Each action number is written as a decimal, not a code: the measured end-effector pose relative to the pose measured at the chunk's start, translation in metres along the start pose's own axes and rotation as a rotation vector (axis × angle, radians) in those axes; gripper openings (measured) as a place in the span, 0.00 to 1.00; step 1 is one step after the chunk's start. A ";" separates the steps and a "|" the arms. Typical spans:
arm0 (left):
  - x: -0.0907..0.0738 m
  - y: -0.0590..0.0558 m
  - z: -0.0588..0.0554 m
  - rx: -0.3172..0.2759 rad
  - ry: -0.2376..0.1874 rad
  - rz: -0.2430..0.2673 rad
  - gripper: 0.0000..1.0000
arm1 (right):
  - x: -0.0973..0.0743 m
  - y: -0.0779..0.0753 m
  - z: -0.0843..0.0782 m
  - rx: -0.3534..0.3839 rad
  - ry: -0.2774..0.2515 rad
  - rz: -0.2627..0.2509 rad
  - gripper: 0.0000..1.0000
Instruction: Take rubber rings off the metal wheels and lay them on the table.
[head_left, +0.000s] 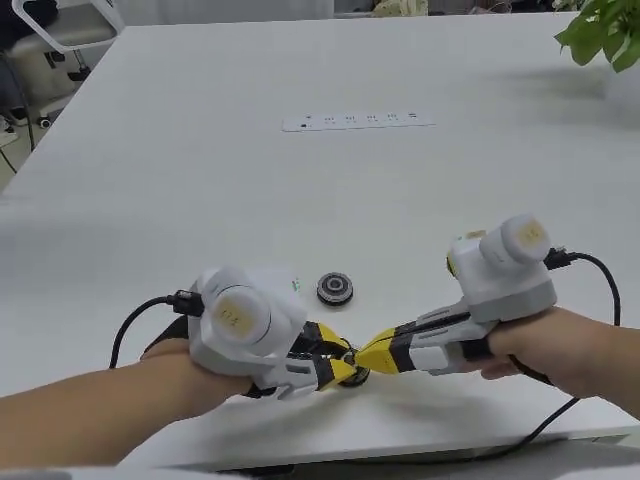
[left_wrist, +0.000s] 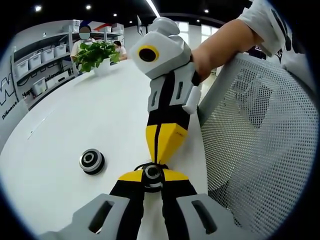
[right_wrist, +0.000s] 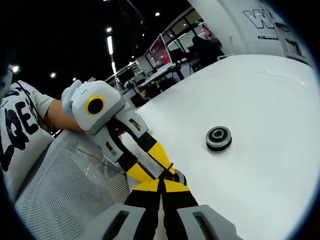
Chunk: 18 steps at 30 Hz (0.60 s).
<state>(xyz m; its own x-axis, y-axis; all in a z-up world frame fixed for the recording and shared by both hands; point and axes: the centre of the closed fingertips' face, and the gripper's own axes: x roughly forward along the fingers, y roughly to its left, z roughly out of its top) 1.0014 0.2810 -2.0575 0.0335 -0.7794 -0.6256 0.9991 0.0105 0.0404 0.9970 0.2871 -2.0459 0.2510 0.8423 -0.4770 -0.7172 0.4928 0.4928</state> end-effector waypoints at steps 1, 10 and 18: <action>0.000 0.000 0.000 0.001 -0.002 0.000 0.08 | 0.000 -0.001 0.000 0.001 -0.002 -0.003 0.00; 0.000 0.000 0.000 -0.020 -0.007 -0.005 0.08 | -0.002 -0.010 -0.005 0.007 0.014 -0.035 0.00; 0.000 -0.001 0.002 -0.054 -0.017 -0.022 0.10 | -0.004 -0.013 -0.006 0.017 0.011 -0.044 0.00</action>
<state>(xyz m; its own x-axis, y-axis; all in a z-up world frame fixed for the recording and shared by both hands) 1.0008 0.2797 -2.0562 0.0120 -0.7903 -0.6126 0.9995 0.0270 -0.0152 1.0015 0.2758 -2.0547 0.2752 0.8173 -0.5062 -0.6941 0.5333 0.4836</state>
